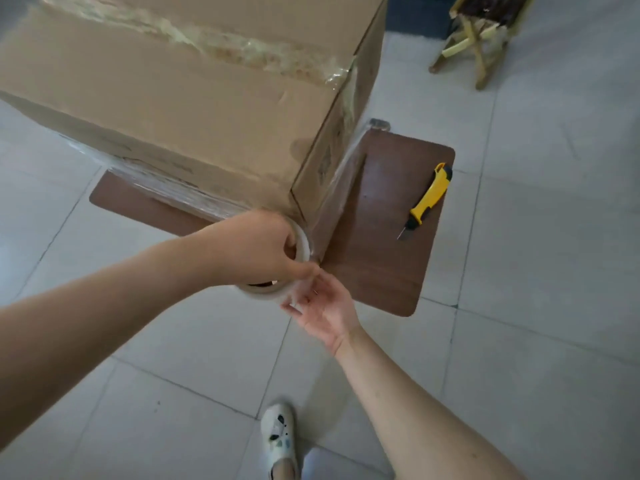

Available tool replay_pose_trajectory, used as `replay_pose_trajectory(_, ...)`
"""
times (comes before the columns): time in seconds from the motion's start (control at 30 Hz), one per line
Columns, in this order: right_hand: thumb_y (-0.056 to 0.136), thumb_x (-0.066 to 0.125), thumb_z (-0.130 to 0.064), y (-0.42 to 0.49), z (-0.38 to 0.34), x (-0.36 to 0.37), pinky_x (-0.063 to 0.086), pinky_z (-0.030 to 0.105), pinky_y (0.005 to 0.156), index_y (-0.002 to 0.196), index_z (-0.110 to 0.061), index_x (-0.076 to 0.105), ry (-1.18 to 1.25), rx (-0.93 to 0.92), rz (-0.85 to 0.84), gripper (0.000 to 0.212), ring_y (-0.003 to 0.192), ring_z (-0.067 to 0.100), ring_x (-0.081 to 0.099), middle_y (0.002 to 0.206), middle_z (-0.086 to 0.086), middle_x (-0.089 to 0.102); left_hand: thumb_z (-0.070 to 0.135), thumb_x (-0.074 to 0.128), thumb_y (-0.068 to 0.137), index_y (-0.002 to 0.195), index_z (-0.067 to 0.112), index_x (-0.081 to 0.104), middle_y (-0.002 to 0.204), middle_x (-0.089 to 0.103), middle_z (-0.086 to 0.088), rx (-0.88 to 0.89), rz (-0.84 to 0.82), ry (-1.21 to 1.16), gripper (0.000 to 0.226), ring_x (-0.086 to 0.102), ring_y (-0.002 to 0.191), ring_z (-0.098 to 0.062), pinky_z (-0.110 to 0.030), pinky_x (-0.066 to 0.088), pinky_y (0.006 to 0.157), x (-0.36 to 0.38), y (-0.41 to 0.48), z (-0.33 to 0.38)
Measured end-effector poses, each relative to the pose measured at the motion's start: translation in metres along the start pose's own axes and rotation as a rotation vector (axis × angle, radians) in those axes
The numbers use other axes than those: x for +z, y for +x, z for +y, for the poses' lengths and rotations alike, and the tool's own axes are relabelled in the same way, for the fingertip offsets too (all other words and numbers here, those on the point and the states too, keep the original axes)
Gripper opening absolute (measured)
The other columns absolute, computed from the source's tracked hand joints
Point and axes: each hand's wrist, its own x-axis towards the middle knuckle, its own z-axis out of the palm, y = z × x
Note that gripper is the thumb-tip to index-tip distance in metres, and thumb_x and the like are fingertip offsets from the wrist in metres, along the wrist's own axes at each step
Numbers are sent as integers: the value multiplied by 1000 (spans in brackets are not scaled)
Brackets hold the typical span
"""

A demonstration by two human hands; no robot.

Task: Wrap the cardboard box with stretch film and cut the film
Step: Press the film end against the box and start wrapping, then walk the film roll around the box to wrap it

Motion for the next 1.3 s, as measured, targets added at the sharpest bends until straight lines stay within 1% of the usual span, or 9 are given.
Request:
replay_pose_trajectory(0.13,103,38,-24,7,10,13,41,29,62,70,-13,71,47,-79,54,48,49,11,63,57,0,67,65,59,75,45,11,42,40,42,0,50,-32,-10,63,40,42,-16,-33,41,49,-2,0,-7)
replay_pose_trajectory(0.3,103,37,-26,12,39,23,45,29,57,74,-11,72,224,-223,72,48,46,13,63,55,3,67,61,60,78,45,10,40,40,39,1,215,-77,67,64,37,40,-15,-27,34,46,-11,0,-17)
replay_pose_trajectory(0.4,101,42,-28,19,52,28,52,28,53,85,-10,72,311,-298,52,39,59,15,69,73,6,73,64,60,77,44,11,42,40,41,1,256,-84,106,65,41,43,-16,-31,40,49,-12,1,-21)
replay_pose_trajectory(0.53,101,42,-28,31,61,29,60,36,72,111,-7,66,362,-376,6,33,91,24,72,104,12,73,67,59,75,42,12,45,38,40,4,238,-60,97,65,43,41,-15,-29,37,47,-10,1,-23)
replay_pose_trajectory(0.63,101,42,-29,35,65,29,54,41,91,106,-5,73,401,-395,-24,39,101,27,69,112,13,71,65,48,84,46,12,47,42,46,0,166,-3,38,66,47,43,-18,-28,34,47,-8,1,-21)
replay_pose_trajectory(0.8,100,44,-27,37,76,33,53,47,89,90,-1,76,450,-429,-47,44,87,31,72,102,17,73,62,51,84,54,7,54,51,52,-7,100,71,40,63,51,50,-20,-29,36,49,-4,-4,-24)
replay_pose_trajectory(0.93,99,49,-23,43,98,40,45,51,91,99,-3,67,449,-469,-35,27,92,29,69,94,15,75,52,66,78,46,15,47,43,45,1,63,112,-87,53,45,47,-16,-28,31,46,-1,-13,-40)
replay_pose_trajectory(1.17,96,52,-20,63,132,54,40,52,102,106,-5,66,513,-601,-74,23,95,26,71,101,13,74,46,66,75,51,13,50,47,43,1,214,32,-89,44,42,46,-14,-26,31,46,-3,-13,-64)
replay_pose_trajectory(1.3,96,50,-19,78,148,63,36,53,106,112,-6,63,583,-680,-83,24,103,27,67,105,14,73,45,63,74,72,4,66,68,63,-16,357,-10,-73,41,62,63,-27,-35,45,53,0,-11,-80)
